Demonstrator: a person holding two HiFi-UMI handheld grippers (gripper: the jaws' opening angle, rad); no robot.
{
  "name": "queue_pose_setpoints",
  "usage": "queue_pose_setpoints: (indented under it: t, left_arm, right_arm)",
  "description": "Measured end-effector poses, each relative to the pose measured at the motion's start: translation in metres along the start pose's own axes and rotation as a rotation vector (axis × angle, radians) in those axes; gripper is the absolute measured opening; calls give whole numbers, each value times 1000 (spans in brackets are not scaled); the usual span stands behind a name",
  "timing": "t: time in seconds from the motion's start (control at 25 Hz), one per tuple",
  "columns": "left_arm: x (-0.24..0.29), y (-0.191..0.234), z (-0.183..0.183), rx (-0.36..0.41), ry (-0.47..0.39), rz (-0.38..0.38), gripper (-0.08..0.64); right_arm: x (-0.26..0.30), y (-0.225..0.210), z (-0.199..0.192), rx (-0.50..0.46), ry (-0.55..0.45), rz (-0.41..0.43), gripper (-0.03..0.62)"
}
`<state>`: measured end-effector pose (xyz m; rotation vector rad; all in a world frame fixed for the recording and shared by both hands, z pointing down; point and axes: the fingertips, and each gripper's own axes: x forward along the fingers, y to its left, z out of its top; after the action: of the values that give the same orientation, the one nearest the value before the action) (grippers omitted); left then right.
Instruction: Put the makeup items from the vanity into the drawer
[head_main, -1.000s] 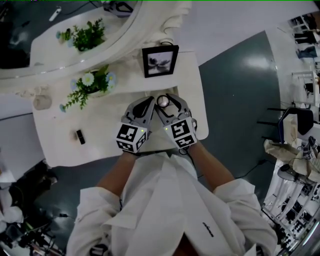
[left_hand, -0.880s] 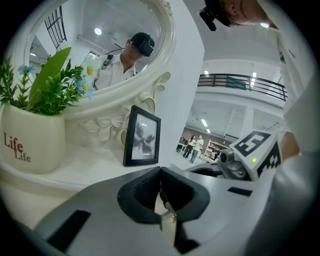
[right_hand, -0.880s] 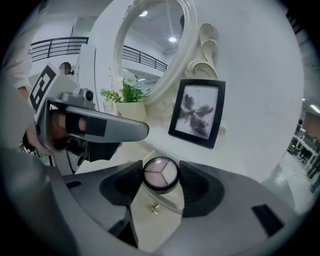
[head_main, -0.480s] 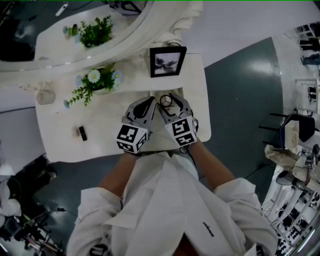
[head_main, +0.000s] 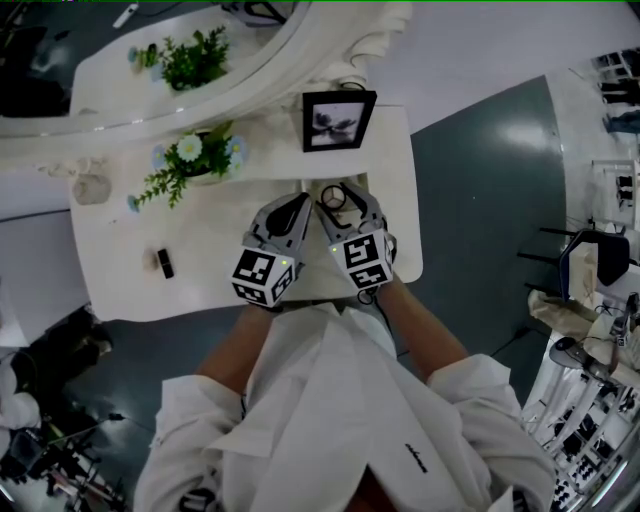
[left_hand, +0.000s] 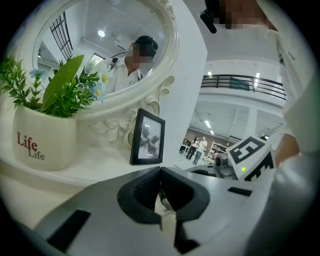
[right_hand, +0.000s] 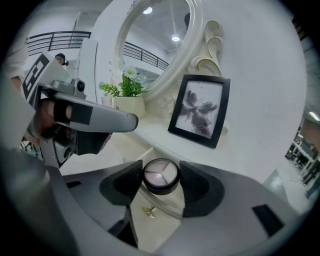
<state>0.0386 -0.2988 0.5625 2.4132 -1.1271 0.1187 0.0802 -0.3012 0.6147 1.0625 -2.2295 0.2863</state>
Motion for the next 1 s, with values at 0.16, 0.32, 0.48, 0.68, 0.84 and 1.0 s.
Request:
queue_pose_setpoints:
  t: [0.16, 0.32, 0.48, 0.68, 0.84, 1.0]
  left_arm:
    - [-1, -1, -1, 0, 1, -1, 26]
    - [-3, -2, -1, 1, 0, 1, 26]
    - [-7, -1, -2, 2, 0, 4, 26]
    - [-12, -1, -1, 4, -1, 6, 26]
    - [-19, -3, 6, 17, -15, 8, 26]
    - [-32, -5, 17, 36, -31, 9, 26]
  right_arm:
    - [0, 0, -1, 1, -4, -3, 247]
    - [-1, 0, 0, -1, -7, -6, 247]
    - [-2, -1, 0, -1, -15, -16, 242]
    - [-5, -1, 0, 10, -27, -19, 227]
    - [-25, -6, 16, 31, -117, -62, 117]
    - [-52, -14, 30, 79, -197, -101, 18]
